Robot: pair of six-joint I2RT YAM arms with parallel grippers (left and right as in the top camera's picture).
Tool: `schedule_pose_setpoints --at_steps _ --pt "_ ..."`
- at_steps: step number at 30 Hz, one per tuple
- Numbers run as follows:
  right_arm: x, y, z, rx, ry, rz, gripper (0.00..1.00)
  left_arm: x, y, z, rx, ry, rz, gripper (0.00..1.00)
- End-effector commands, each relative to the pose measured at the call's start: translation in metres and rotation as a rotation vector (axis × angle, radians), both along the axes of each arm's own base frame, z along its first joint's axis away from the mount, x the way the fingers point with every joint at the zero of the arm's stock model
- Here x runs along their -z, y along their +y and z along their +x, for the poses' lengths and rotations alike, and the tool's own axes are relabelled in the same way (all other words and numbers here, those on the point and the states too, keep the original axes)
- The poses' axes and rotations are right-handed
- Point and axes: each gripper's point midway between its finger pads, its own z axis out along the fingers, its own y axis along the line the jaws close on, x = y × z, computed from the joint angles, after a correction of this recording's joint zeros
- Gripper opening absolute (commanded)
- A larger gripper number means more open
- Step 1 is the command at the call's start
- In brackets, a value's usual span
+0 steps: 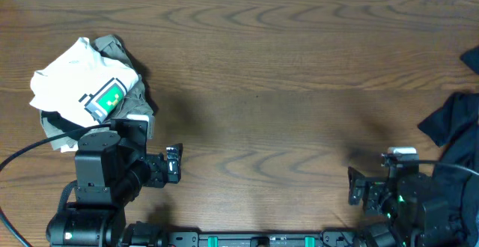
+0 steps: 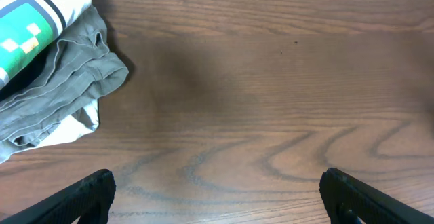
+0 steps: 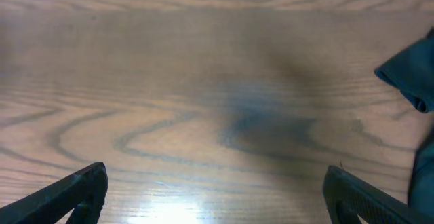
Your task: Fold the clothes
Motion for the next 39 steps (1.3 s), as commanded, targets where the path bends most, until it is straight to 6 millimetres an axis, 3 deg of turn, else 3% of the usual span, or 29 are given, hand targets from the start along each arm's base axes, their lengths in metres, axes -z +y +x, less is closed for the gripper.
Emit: schedule_pose_setpoints --at_steps 1,13,20,26,30,35,39 --pt "-0.005 -0.006 -0.003 0.038 -0.045 0.014 0.99 -0.002 0.002 0.0 -0.003 -0.01 0.01 0.98" --pt "-0.035 -0.025 -0.018 0.094 -0.339 0.019 0.99 -0.002 0.002 0.0 -0.003 -0.011 0.01 0.98" --pt "-0.035 -0.029 0.02 0.066 -0.45 -0.132 0.99 -0.002 0.002 0.0 -0.003 -0.011 0.01 0.98" --pt "-0.019 -0.026 0.062 0.086 -0.578 -0.122 0.99 -0.002 0.002 0.0 -0.003 -0.01 0.01 0.98" --pt "-0.019 -0.022 0.082 0.092 -0.714 -0.097 0.99 -0.002 0.002 0.0 -0.003 -0.011 0.01 0.98" --pt "-0.013 -0.022 0.092 0.108 -0.82 -0.084 0.99 -0.002 0.002 0.0 -0.003 -0.01 0.01 0.98" --pt "0.012 -0.022 0.093 0.097 -0.728 -0.094 0.99 -0.002 0.002 0.0 -0.003 -0.01 0.01 0.98"
